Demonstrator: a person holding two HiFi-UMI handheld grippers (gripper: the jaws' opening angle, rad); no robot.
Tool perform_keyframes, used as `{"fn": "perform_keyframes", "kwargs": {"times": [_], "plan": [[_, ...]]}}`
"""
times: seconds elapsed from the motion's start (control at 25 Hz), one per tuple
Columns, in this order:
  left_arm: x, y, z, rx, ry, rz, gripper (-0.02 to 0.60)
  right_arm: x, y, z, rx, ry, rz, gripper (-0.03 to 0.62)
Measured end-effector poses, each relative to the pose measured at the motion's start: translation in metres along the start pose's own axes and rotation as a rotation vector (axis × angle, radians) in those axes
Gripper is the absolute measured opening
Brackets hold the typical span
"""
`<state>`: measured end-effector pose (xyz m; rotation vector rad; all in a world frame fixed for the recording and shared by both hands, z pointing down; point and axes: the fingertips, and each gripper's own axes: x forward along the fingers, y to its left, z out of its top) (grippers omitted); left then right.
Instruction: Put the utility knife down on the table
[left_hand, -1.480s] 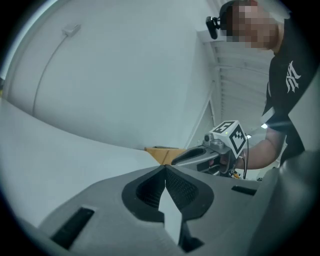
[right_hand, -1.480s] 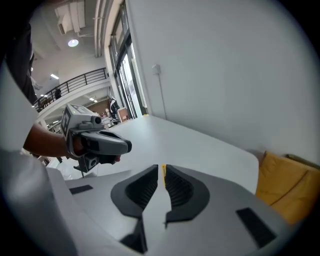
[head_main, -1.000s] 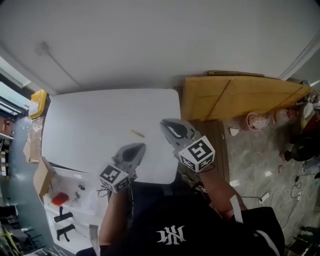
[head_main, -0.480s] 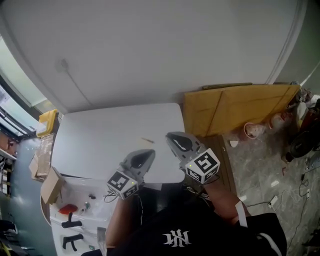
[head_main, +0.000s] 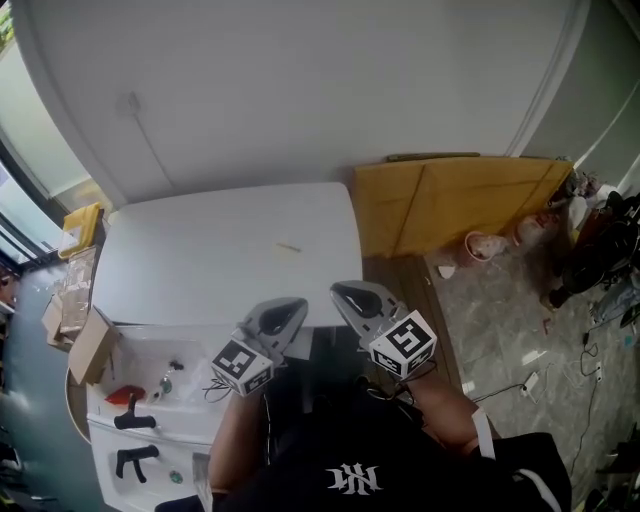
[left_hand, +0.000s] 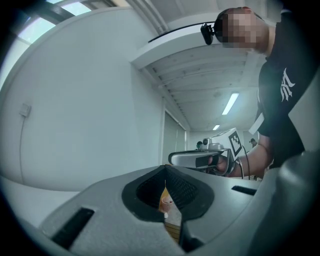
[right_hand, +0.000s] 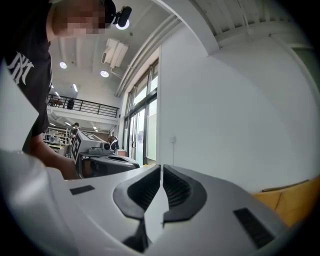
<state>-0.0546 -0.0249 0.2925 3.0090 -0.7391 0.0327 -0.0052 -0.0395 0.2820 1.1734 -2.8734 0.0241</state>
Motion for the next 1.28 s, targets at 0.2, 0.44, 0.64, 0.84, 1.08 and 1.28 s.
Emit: {"fn": "perform_keyframes", "kwargs": {"times": [0.2, 0.44, 0.64, 0.84, 1.08, 1.28], "plan": [[-0.011, -0.030, 0.019, 0.050, -0.003, 0.014, 0.006, -0.026, 0.021, 0.015, 0.029, -0.054, 0.028, 0.008], [0.004, -0.077, 0.021, 0.029, 0.011, 0.002, 0.006, -0.082, 0.031, 0.014, 0.050, -0.076, 0.042, 0.005], [0.029, -0.134, -0.002, -0.006, 0.036, -0.030, 0.006, -0.141, 0.023, -0.004, 0.058, -0.068, 0.011, 0.005], [0.047, -0.166, -0.007, -0.016, 0.050, -0.060, 0.006, -0.181, 0.025, -0.004, 0.035, -0.096, 0.012, 0.005], [0.060, -0.185, 0.001, 0.018, 0.045, -0.090, 0.006, -0.189, 0.025, 0.003, 0.017, -0.123, -0.005, 0.005], [0.076, -0.193, 0.003, 0.034, 0.052, -0.109, 0.006, -0.198, 0.008, 0.012, -0.007, -0.147, -0.037, 0.005]]}}
